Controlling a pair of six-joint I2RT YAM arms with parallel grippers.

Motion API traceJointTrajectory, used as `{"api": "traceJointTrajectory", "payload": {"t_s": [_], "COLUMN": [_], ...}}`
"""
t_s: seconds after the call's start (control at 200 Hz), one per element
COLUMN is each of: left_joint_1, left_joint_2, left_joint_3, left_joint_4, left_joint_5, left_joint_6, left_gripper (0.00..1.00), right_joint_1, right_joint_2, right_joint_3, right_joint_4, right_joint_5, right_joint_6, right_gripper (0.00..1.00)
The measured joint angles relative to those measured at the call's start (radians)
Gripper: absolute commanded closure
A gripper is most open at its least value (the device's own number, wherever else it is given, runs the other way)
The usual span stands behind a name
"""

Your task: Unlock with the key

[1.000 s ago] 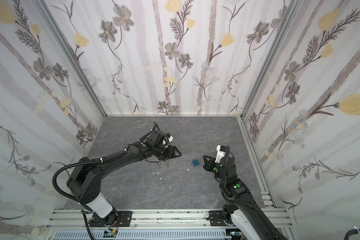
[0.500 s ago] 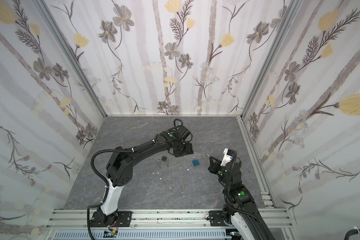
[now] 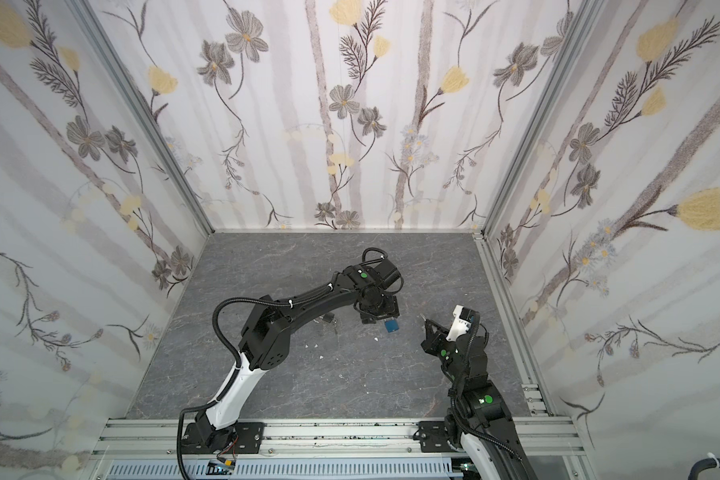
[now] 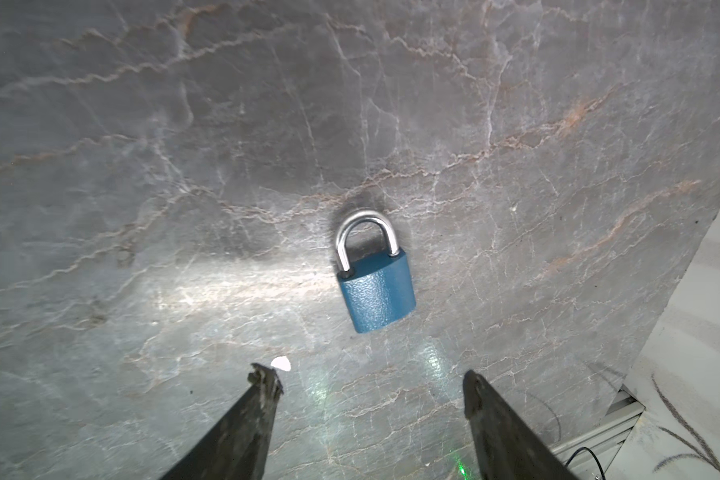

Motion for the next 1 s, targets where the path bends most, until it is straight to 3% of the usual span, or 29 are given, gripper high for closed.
{"api": "traceJointTrajectory", "payload": {"t_s": [0.51, 0.999], "left_joint_1": [-0.014, -0.021], "left_joint_2": [0.25, 0.345], "left_joint_3": [0.348, 0.488], "left_joint_4": [-0.224, -0.314], "left_joint_5": [-0.038, -0.082], "left_joint_6": [-0.013, 0.029], "left_gripper": [0.33, 0.45], "right_joint_1": [-0.019, -0.037], "right_joint_2": [-0.029, -0.077], "right_joint_3": [-0.049, -0.093], "right_joint_4": [0.003, 0.004], "right_joint_5": [-0.003, -0.007], "right_joint_6": [-0.003, 0.001], "right_gripper": [1.0, 1.0]}}
